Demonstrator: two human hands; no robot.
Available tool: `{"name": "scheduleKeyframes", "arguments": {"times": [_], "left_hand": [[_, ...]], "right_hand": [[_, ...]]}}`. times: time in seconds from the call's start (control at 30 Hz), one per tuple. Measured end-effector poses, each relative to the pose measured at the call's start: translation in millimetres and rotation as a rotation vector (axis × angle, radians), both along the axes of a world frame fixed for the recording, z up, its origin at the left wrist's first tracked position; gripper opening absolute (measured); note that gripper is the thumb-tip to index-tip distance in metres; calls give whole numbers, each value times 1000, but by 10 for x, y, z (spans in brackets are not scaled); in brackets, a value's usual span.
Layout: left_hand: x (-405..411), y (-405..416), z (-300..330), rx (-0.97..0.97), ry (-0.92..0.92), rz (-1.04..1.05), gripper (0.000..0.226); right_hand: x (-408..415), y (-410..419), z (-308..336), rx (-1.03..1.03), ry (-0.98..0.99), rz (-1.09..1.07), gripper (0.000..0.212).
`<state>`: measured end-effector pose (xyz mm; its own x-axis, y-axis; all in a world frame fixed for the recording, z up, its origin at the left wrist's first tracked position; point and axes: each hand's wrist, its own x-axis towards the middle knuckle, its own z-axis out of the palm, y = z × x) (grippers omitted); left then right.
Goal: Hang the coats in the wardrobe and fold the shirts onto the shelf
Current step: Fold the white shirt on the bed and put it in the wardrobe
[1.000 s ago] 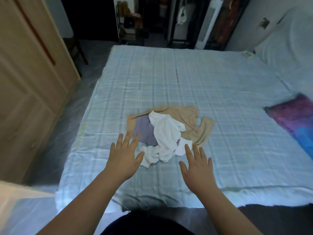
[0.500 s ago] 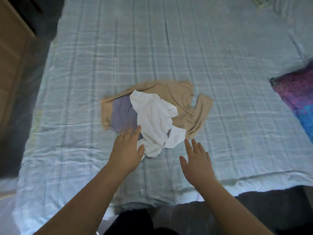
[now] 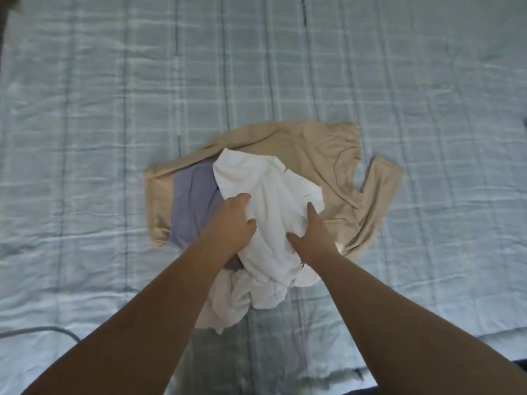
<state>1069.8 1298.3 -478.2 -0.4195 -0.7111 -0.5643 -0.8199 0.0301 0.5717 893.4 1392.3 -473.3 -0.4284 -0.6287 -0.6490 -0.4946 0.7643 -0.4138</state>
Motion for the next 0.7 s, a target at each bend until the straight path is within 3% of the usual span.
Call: {"name": "scheduleKeyframes", "arguments": {"times": [0.17, 0.27, 0.47, 0.53, 0.63, 0.7], "left_hand": [[56, -27, -44, 125, 73, 168, 45], [139, -11, 52, 272, 132, 311, 36], [156, 116, 286, 631, 235, 556, 82], [158, 166, 264, 463, 213, 513, 91], [222, 255, 209, 182, 174, 504, 61], [313, 340, 201, 138, 147, 442, 51]], "right_hand": [[332, 72, 90, -143, 53, -100, 53], [532, 189, 272, -216, 0, -106, 48], [906, 381, 560, -318, 5, 306, 45], [1003, 454, 580, -318, -14, 392, 47], [1096, 585, 576, -261, -62, 434, 45], [1105, 680, 580, -228, -174, 374, 44]]}}
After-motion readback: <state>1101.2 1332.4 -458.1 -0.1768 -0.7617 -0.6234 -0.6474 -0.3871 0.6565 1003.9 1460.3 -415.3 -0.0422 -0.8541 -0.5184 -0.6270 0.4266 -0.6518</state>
